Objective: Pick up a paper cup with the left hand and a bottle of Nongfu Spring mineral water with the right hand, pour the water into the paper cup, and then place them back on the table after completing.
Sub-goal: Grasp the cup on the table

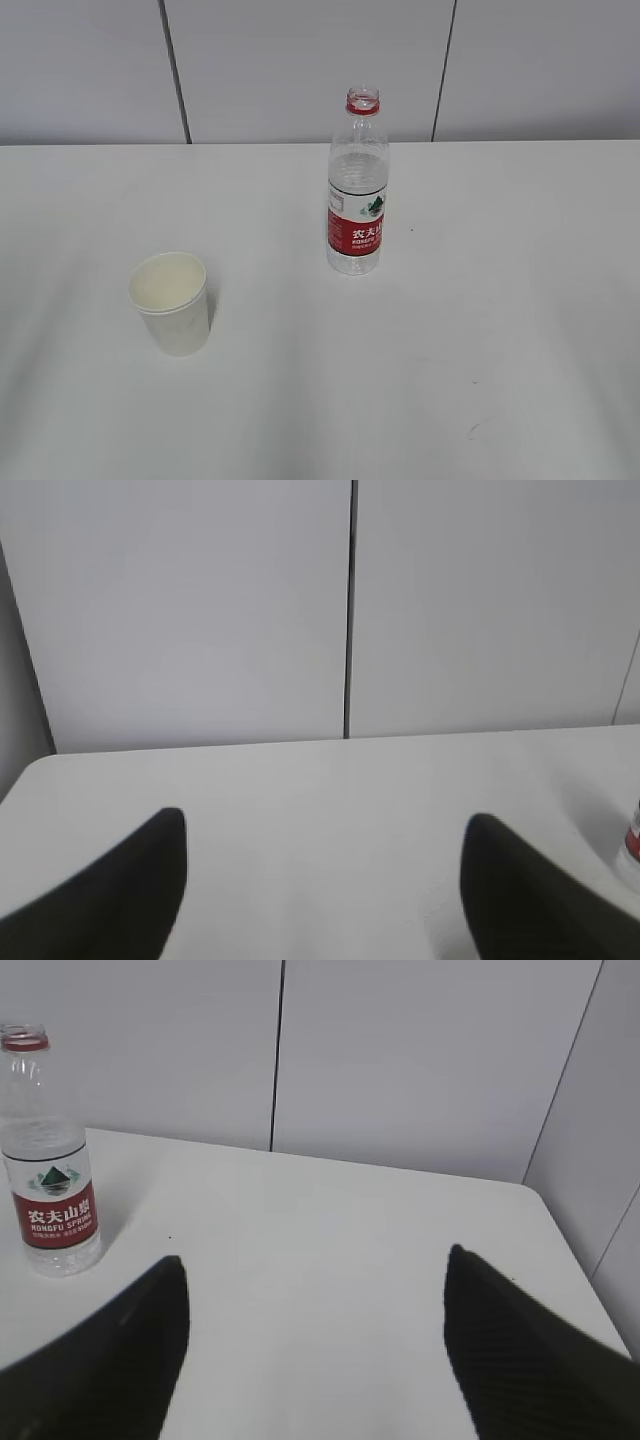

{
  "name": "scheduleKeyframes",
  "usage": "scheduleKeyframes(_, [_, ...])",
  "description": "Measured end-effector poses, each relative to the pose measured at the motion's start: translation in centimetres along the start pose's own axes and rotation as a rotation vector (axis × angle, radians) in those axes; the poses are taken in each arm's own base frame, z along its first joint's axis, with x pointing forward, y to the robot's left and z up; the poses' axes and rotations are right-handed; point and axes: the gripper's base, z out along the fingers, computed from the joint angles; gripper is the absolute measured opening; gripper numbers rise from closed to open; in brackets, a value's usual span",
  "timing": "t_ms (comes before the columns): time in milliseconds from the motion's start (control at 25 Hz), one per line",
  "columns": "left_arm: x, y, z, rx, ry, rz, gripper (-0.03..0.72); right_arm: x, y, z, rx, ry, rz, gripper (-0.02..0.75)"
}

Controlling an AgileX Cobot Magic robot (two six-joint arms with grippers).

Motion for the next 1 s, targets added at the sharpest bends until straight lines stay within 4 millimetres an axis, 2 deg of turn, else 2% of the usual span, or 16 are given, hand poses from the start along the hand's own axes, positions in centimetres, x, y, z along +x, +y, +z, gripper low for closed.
scheduleKeyframes(280, [0.7, -0.1, 3.0, 0.009, 0.072, 0.001, 0.509, 0.0, 0.0, 0.2, 0.011, -0.043, 0.003, 0.587])
scheduleKeyframes(440, [0.9, -0.2, 4.5, 0.018, 0.076, 0.001, 0.508, 0.2, 0.0, 0.7, 0.004, -0.01, 0.005, 0.587])
scheduleKeyframes(840, [2.1, -0.5, 8.3, 0.047, 0.073, -0.003, 0.5, 0.0, -0.2, 4.4, 0.003, 0.062, 0.005, 0.587])
scheduleKeyframes(1000, [2.7, -1.2, 9.6, 0.088, 0.073, -0.003, 0.5, 0.0, 0.0, 6.1, -0.028, 0.077, -0.017, 0.587])
